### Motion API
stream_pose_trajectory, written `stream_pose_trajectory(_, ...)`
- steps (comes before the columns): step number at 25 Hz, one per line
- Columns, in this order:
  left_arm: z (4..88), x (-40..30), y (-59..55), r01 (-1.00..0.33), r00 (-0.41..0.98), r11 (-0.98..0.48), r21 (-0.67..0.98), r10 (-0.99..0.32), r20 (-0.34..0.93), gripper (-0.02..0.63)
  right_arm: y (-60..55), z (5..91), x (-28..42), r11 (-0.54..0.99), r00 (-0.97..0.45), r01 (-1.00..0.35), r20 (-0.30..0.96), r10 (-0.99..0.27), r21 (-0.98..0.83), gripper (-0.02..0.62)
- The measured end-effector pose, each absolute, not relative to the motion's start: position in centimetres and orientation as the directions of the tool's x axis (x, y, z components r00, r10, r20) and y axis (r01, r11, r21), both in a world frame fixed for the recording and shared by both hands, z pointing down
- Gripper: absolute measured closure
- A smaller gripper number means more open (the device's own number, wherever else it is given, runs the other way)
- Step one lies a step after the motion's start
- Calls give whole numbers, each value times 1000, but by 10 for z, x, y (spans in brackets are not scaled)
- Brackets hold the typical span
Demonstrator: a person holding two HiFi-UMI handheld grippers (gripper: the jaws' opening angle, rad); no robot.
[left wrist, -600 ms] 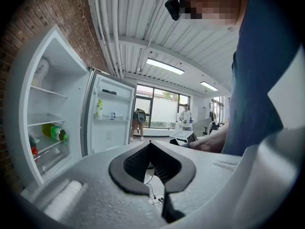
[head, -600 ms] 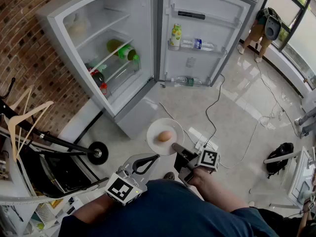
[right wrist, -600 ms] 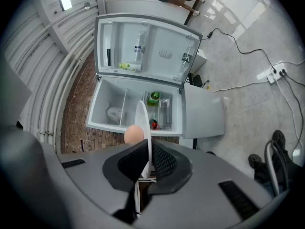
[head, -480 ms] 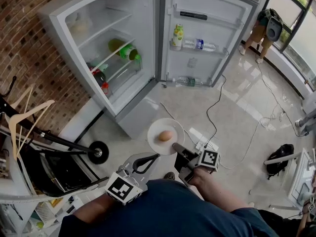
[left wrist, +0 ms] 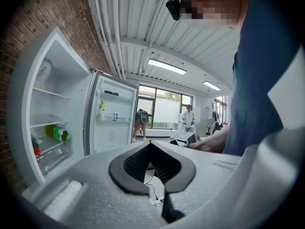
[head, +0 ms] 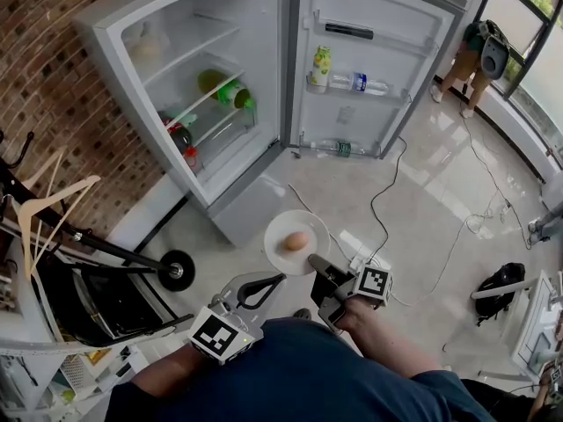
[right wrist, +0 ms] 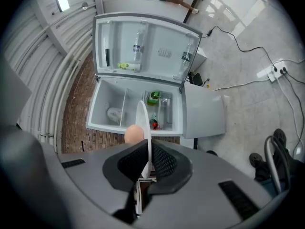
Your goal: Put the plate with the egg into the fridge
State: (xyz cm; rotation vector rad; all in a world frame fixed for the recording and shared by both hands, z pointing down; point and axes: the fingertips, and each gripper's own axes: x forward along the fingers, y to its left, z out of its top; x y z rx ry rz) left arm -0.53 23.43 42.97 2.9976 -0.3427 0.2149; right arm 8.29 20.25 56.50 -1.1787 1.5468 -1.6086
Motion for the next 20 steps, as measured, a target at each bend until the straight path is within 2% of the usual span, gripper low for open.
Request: stream_pose_trajectory(20,448,19,228,-346,928,-933,99,-324,181,607,181,580,115,-121,-488,-160,185,-853,-980,574)
